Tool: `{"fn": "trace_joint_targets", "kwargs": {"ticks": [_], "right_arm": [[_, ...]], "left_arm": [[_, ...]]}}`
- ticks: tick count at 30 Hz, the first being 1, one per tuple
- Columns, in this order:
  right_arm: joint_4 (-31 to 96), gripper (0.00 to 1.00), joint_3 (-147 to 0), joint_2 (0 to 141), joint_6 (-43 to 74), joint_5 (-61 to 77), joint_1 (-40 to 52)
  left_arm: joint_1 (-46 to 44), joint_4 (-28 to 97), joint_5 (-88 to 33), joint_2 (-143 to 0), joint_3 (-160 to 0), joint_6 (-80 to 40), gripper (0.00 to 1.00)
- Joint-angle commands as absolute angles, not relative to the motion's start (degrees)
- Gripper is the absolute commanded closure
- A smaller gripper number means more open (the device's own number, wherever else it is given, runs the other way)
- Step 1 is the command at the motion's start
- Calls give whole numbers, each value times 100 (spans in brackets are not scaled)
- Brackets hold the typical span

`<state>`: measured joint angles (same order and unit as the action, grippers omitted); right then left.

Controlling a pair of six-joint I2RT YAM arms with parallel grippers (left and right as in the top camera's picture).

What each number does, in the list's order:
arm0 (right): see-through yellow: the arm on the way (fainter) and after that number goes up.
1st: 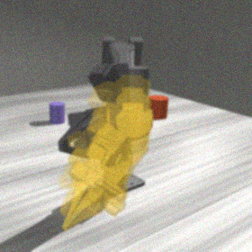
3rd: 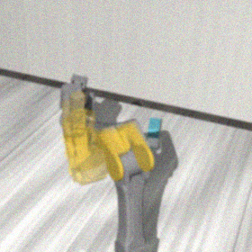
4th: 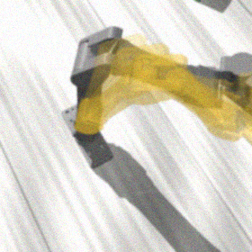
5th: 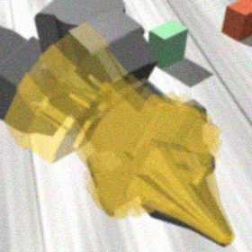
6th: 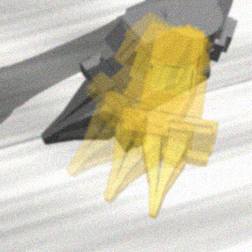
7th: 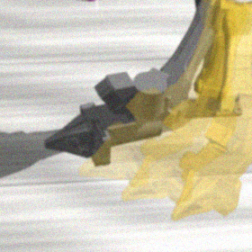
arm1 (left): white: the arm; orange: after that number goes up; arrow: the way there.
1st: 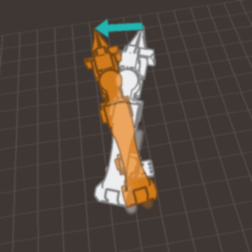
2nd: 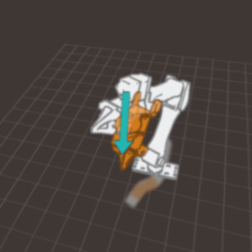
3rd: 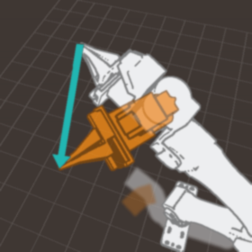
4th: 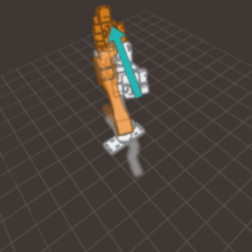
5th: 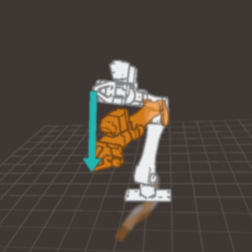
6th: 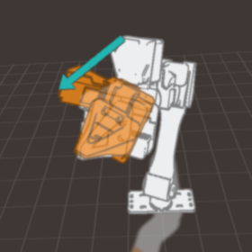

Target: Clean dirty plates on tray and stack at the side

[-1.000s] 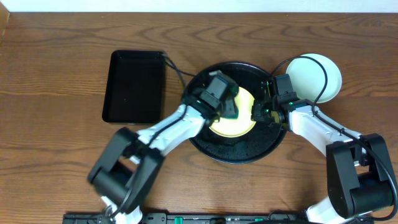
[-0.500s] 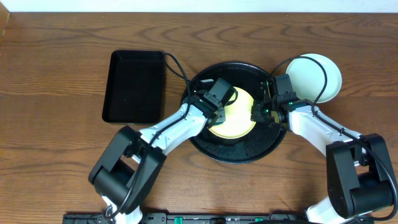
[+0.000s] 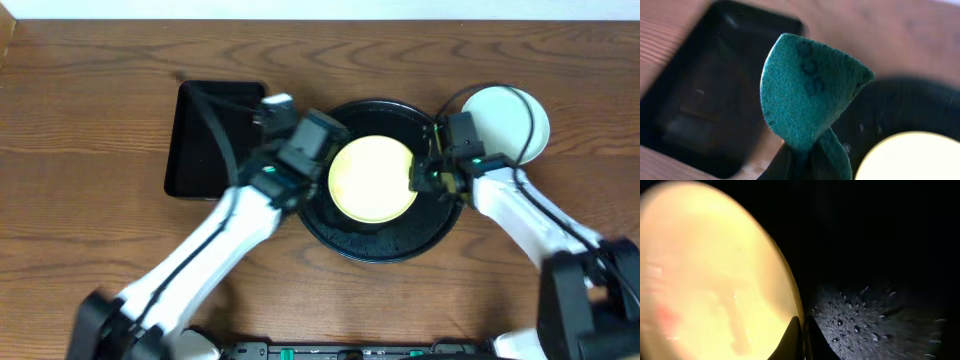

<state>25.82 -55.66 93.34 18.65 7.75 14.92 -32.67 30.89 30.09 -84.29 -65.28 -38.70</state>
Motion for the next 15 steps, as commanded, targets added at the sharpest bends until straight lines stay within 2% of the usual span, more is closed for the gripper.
{"fn": "trace_joint_targets", "kwargs": {"ticks": [1, 8, 15], "right_arm": [[2668, 99, -6060, 8624, 1330, 403, 1509], [2749, 99, -6479, 7784, 261, -1767, 2104], [1822, 99, -6482, 7658, -2252, -4073, 3109]], "left_arm": [[-2818, 3284, 3210, -8101, -6506, -3795, 92], [-1809, 3730, 2351, -8250, -6482, -3275, 93], [-956, 3872, 2064, -8471, -6471, -3046, 93]]}}
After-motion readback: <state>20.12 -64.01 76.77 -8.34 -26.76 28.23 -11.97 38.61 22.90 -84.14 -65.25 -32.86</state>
